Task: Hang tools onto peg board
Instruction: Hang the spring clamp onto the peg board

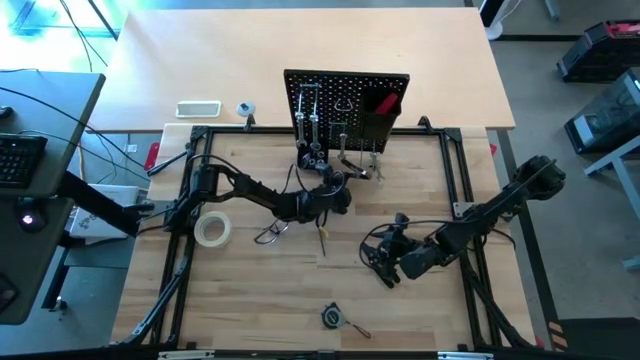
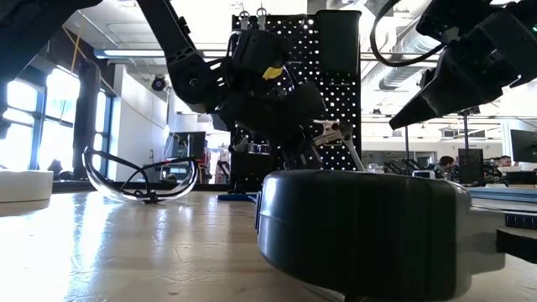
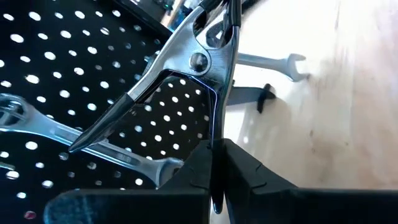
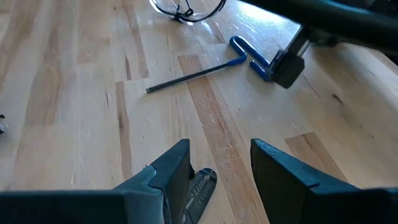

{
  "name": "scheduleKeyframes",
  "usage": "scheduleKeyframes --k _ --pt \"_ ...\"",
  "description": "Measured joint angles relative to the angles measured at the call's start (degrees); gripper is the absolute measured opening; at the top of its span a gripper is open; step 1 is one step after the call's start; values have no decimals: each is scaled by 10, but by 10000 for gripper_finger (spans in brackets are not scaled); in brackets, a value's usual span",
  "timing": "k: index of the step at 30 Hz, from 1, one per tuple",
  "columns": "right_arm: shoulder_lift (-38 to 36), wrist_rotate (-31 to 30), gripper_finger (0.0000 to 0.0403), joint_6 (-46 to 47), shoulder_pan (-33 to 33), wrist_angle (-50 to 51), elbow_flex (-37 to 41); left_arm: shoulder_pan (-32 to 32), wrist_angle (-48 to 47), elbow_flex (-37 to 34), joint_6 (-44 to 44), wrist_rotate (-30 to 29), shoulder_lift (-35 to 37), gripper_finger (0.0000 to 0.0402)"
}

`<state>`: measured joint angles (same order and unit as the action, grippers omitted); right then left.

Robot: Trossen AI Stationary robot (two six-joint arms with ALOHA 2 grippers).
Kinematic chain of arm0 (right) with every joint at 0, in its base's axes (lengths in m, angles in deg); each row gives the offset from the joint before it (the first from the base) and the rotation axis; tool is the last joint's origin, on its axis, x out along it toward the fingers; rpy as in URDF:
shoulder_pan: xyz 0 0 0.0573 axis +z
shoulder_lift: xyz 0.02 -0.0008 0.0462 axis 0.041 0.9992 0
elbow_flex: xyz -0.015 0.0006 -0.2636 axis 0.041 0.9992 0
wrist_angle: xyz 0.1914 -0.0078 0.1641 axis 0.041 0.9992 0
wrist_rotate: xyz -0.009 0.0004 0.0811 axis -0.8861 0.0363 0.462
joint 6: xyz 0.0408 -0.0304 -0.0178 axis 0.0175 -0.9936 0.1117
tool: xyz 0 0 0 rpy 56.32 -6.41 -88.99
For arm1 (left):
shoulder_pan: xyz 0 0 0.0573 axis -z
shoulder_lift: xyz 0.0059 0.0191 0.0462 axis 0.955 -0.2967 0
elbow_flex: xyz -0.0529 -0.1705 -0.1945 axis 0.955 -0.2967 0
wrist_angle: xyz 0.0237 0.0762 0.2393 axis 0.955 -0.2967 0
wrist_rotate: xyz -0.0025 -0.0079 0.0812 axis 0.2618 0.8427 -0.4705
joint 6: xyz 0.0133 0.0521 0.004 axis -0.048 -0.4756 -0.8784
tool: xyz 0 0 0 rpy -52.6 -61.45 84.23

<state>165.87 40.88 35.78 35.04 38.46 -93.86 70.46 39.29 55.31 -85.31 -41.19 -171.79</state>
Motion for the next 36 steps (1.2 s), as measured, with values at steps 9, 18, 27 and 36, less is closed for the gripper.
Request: scheduleKeyframes --k 9,18,27,36 --pt "0 1 162 2 0 4 0 -7 -2 0 -9 -4 5 8" --pt "0 1 162 2 0 4 0 -16 0 0 -9 -6 9 8" --pt "0 1 162 2 0 4 0 -32 -3 0 -8 0 9 8" --pt "0 -1 162 4 0 2 0 -49 -10 0 4 16 9 9"
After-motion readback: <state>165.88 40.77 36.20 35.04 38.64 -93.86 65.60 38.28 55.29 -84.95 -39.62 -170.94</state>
